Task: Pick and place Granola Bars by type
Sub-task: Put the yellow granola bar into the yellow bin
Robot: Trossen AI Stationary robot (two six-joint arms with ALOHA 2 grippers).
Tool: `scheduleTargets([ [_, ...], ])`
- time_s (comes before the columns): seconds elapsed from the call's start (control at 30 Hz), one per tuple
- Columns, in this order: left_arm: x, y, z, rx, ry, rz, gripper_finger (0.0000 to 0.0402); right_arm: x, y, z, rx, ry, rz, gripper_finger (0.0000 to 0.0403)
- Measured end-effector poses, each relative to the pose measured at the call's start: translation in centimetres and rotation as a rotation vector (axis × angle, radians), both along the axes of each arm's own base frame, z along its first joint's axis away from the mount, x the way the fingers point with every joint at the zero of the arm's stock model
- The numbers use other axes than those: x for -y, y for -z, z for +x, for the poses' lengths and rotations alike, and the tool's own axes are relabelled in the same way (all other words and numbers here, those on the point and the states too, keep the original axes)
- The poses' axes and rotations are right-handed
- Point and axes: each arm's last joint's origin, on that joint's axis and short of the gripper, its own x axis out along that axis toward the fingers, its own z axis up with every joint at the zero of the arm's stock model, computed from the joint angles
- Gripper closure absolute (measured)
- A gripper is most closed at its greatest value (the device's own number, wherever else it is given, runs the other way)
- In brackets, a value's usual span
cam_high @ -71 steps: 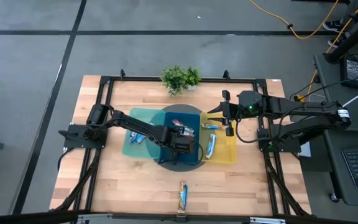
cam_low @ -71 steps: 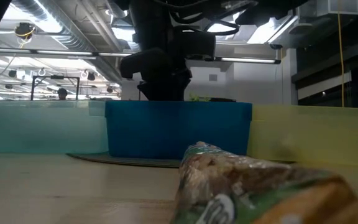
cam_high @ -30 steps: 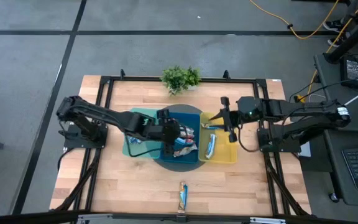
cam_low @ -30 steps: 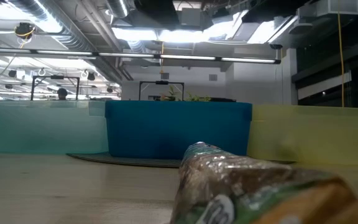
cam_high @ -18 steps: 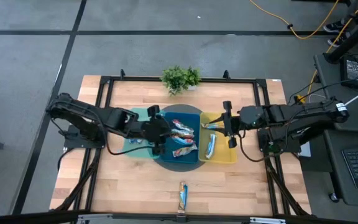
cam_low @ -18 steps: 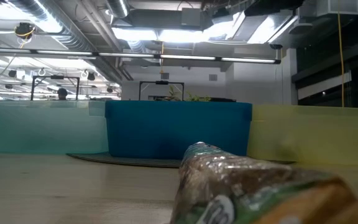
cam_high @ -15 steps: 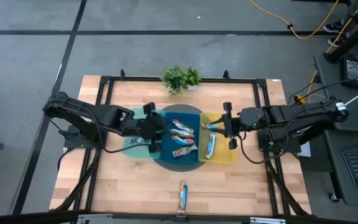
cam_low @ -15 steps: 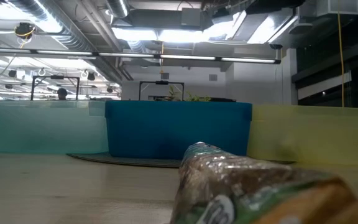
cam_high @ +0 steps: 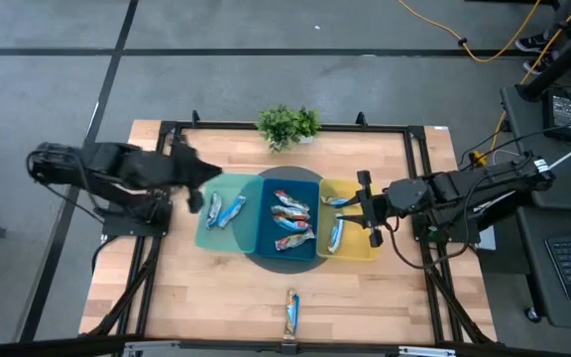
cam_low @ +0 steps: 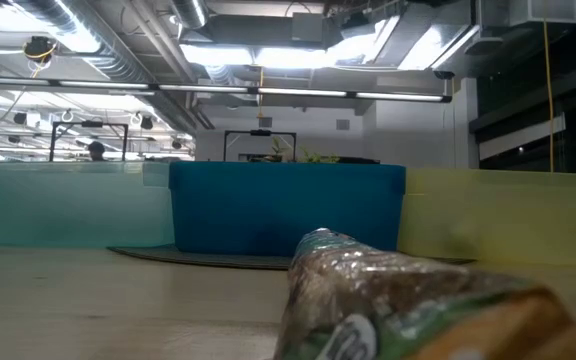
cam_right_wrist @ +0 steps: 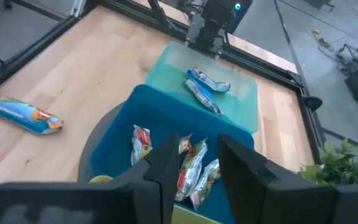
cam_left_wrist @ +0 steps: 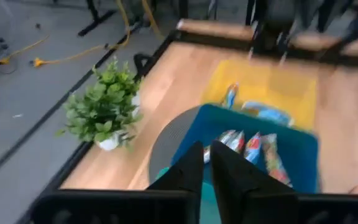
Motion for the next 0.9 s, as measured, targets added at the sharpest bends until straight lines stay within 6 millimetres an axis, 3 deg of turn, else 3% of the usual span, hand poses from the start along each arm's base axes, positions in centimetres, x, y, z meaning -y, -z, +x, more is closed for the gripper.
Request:
scheduleTargets([
  [0.1, -1.1, 1.6, -2.8, 0.176, -0.011, -0.057, 0.0397, 0.0, 0.1, 0.1, -0.002, 0.021, 0.015, 0.0288],
  [0.2, -1.7, 3.7, -4.1, 0.383, 0.026, -0.092, 0.0398, 0.0, 0.1, 0.1, -0.001, 0.022, 0.015, 0.0288],
  [0.37, -2.3, 9.2, -4.7, 0.555, 0.097, -0.145, 0.0401, 0.0, 0.0, 0.1, 0.000, 0.023, 0.018, 0.0288],
  [0.6, -3.0, 16.4, -5.9, 0.681, 0.014, -0.258, 0.0401, 0.0, 0.0, 0.1, -0.001, 0.033, 0.039, 0.0288],
  [0.73, -3.0, 18.8, -6.6, 0.728, 0.035, -0.308, 0.0399, 0.0, 0.1, 0.1, -0.001, 0.034, 0.040, 0.0288],
  [0.9, -3.1, 19.8, -6.6, 0.695, 0.065, -0.323, 0.0401, 0.0, 0.1, 0.1, -0.010, 0.034, 0.037, 0.0288],
])
